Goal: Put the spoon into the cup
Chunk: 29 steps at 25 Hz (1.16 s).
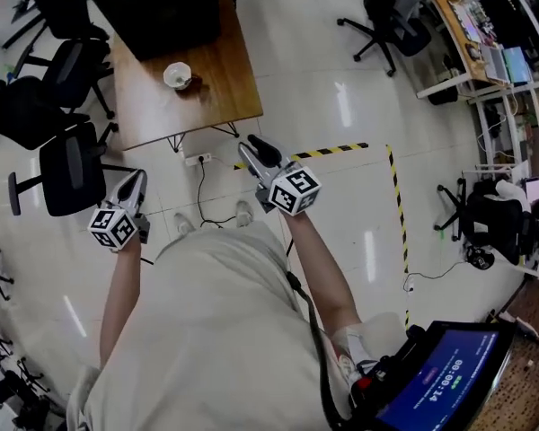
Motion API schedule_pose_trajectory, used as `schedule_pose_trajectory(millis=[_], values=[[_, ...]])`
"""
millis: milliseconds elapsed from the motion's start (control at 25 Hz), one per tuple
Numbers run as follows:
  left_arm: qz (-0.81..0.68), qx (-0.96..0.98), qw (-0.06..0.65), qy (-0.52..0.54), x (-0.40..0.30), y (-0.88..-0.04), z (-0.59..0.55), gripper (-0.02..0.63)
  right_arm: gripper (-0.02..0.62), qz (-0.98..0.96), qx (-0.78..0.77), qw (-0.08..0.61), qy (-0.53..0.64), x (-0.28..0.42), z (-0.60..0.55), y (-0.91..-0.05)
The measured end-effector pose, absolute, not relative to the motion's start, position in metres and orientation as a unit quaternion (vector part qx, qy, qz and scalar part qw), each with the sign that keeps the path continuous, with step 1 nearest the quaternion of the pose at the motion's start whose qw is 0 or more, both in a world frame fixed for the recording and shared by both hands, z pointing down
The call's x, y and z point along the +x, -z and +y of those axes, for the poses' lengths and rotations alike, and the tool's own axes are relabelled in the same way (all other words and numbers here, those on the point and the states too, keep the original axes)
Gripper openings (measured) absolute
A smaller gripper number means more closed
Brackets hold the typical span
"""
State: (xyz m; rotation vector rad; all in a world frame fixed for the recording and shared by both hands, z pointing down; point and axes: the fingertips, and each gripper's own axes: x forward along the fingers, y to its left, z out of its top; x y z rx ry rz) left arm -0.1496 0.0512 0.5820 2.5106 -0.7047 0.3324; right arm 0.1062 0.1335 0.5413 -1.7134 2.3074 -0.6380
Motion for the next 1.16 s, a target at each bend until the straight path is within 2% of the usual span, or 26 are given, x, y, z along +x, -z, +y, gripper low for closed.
schedule_pose_trajectory(millis=[120,240,680,1160], values=[[-0.255,0.924,0.257,-0.119,-0.174,-0.588,0.037,0.005,0.120,0.777,-0.589,0.062,0.214,0.076,0.124,-0.554],[-0.256,0.922,0.267,-0.117,-0.189,-0.587,0.027,0.005,0.006,0.770,-0.605,0.034,0.199,0.062,0.122,-0.555],[-0.255,0.916,0.283,-0.127,-0.193,-0.597,0.022,0.003,0.000,0.759,-0.622,0.013,0.191,0.069,0.117,-0.551],[-0.248,0.916,0.293,-0.118,-0.195,-0.597,0.015,0.003,0.000,0.771,-0.608,-0.002,0.190,0.045,0.097,-0.552]])
